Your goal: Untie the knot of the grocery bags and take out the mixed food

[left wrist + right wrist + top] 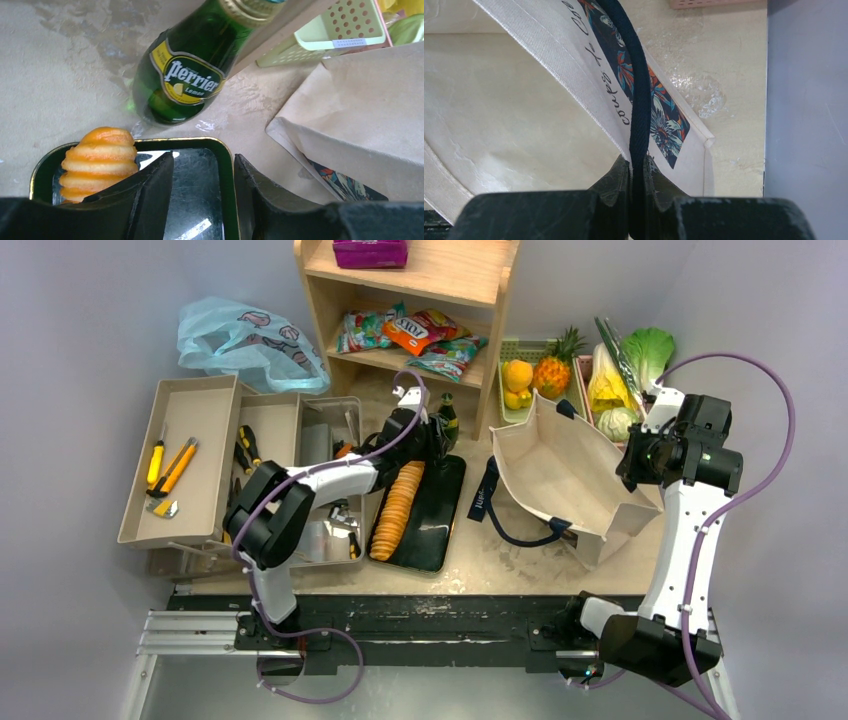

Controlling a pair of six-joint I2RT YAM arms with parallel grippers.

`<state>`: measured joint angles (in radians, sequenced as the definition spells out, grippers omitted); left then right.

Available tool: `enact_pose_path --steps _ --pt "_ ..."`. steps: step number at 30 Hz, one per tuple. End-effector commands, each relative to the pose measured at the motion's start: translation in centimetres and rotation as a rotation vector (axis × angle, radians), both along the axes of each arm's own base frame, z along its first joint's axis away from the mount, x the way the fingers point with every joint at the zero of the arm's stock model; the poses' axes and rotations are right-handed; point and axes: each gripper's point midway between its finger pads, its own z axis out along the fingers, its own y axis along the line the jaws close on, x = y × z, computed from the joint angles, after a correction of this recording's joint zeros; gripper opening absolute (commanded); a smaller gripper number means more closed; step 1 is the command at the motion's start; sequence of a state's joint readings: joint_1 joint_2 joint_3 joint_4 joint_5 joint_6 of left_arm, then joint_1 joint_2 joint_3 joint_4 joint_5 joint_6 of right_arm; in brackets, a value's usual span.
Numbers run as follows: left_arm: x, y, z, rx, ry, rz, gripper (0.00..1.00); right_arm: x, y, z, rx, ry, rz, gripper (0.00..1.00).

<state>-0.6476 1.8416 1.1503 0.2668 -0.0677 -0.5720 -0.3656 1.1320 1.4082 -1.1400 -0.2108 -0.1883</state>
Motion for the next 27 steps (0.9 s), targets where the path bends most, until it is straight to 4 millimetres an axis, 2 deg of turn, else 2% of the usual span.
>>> enact_pose_path --steps 1,14,27 --pt "1.5 0.3 0.8 -0.058 0.027 0.092 0.46 -0.1 0.0 1.0 -0.017 -0.032 0.001 0.0" --pt "3.4 -0.8 -1.4 -0.085 0.118 0.119 0.42 -0.2 -0.3 1.3 -0.035 -0.031 -0.004 0.0" --pt "5.5 -0.9 -2.3 -0.088 0.123 0.144 0.43 -0.1 -0.6 1.7 -0.047 -0.03 -0.012 0.0"
